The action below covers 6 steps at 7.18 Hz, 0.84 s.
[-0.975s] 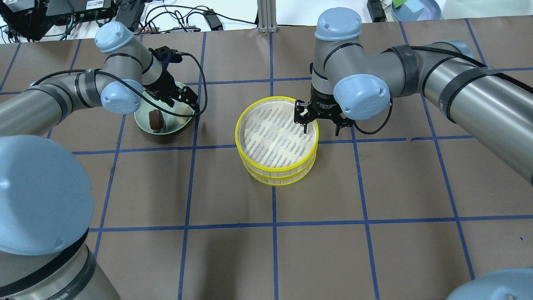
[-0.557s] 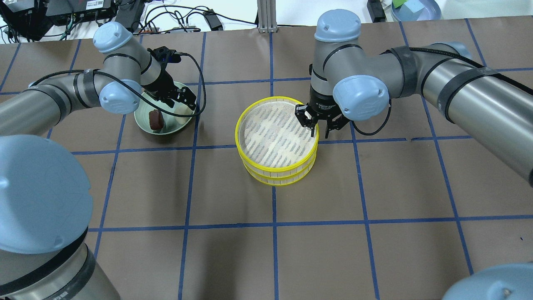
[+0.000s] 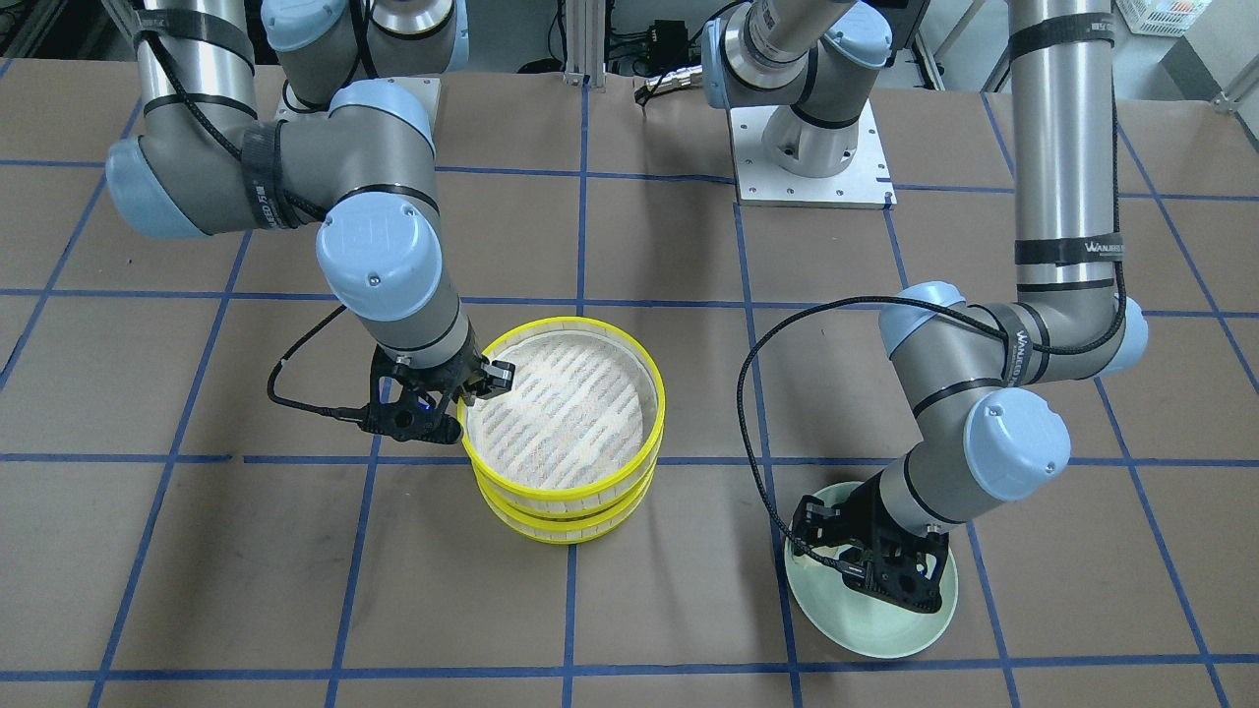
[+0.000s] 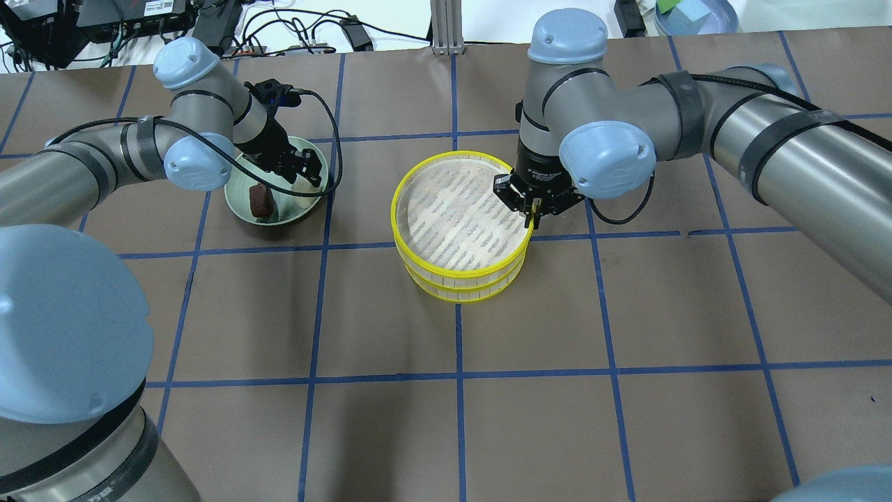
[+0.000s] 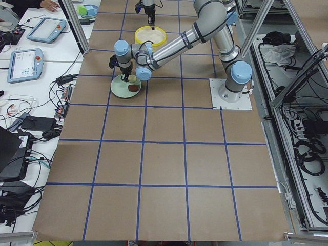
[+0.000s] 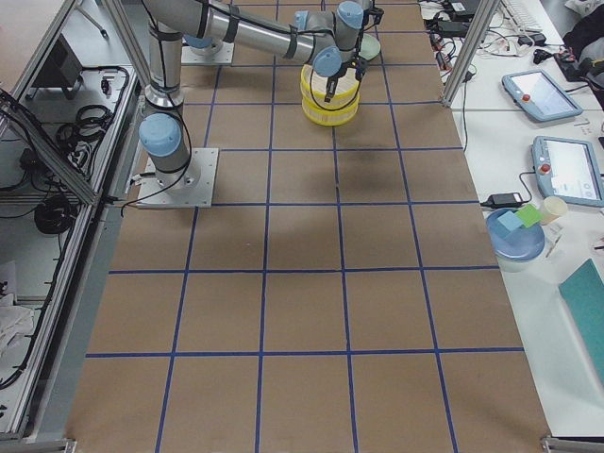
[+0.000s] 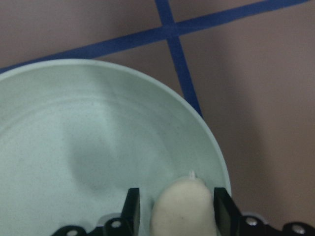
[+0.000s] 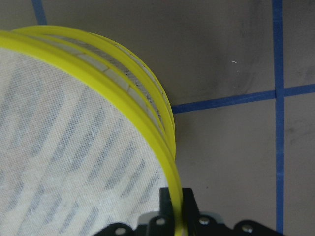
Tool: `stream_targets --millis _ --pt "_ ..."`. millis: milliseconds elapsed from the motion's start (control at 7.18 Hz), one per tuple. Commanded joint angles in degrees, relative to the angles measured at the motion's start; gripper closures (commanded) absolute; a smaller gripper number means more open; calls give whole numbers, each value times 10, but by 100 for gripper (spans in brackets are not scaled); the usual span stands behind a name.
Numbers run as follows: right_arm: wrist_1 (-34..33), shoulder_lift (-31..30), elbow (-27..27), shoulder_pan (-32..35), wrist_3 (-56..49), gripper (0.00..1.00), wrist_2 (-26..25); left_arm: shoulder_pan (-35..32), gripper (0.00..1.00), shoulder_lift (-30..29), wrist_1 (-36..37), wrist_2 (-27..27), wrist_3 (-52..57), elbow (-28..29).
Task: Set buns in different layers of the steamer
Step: 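Lift top steamer tier aside with right gripper while left lifts white bun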
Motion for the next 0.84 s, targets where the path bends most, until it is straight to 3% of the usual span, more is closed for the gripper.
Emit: stream_targets --millis 0,696 --pt "37 -40 -13 -24 -71 100 -7 0 100 9 -2 2 1 1" --pt "67 -55 -43 -256 -370 100 -86 -20 100 83 -23 1 -31 29"
